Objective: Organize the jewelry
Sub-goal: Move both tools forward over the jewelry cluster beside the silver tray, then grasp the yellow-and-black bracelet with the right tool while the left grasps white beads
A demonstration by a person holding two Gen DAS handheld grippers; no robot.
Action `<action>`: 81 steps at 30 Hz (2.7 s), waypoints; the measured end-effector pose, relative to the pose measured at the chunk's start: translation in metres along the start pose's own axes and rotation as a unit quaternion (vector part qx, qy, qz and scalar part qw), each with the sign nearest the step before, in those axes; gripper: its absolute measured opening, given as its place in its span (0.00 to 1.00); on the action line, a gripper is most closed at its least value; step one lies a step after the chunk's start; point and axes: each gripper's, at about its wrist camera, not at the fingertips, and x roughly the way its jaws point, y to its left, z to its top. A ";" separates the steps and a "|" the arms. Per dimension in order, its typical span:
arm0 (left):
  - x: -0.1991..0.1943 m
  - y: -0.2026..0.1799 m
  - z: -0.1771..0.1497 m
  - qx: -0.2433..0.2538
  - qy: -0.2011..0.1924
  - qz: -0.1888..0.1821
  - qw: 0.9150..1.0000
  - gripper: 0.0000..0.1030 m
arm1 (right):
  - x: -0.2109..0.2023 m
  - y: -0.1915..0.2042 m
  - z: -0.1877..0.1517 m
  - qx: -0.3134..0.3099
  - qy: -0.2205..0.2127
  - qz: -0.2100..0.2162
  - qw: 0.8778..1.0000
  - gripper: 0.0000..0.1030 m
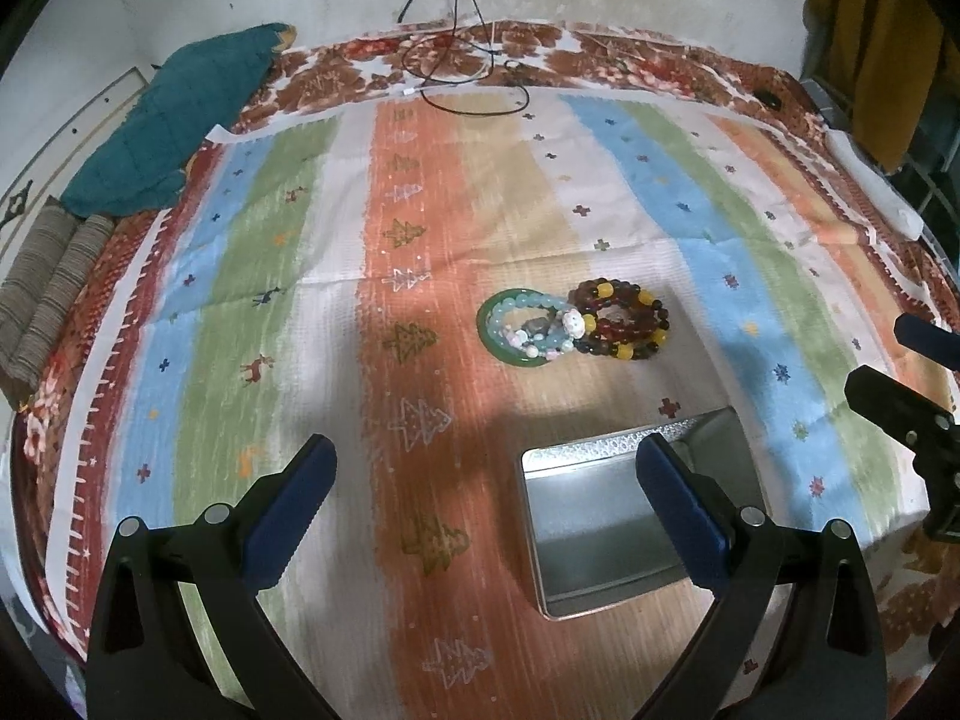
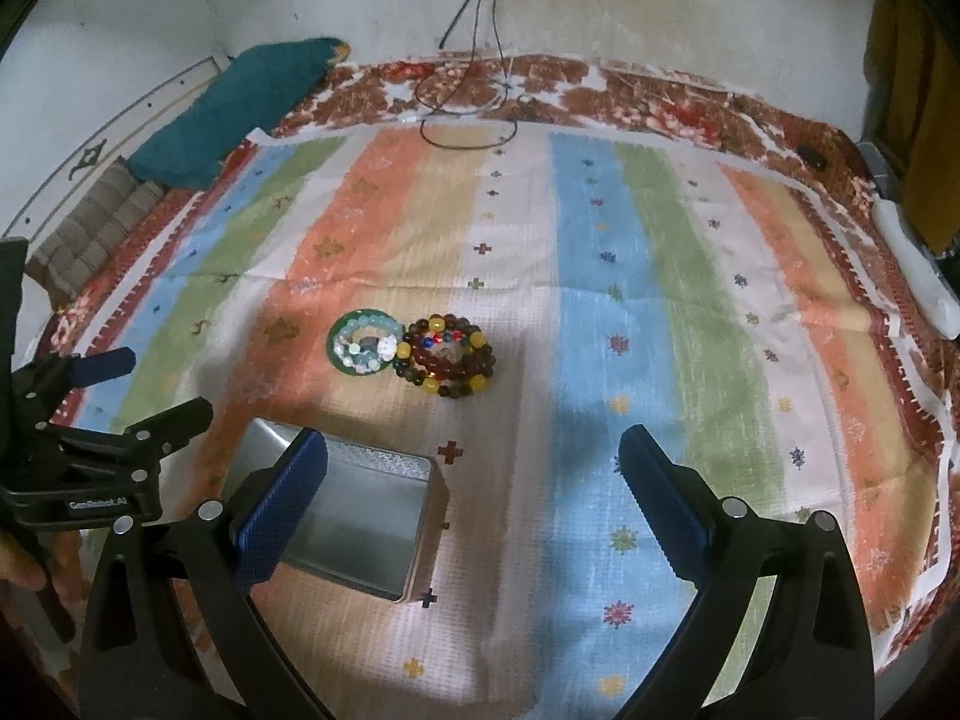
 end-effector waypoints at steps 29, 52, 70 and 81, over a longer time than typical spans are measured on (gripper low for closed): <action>0.070 0.013 0.043 -0.022 0.046 -0.016 0.999 0.86 | 0.089 -0.015 0.037 0.017 0.074 -0.004 0.997 0.96; 0.131 0.012 0.060 -0.019 0.098 -0.030 0.995 0.67 | 0.139 -0.018 0.054 0.017 0.103 -0.012 0.994 0.96; 0.160 0.000 0.070 -0.008 0.121 -0.057 0.991 0.39 | 0.179 -0.012 0.058 0.001 0.137 -0.011 0.991 0.75; 0.169 -0.006 0.070 0.002 0.130 -0.057 0.990 0.28 | 0.192 -0.004 0.058 -0.019 0.149 -0.005 0.989 0.51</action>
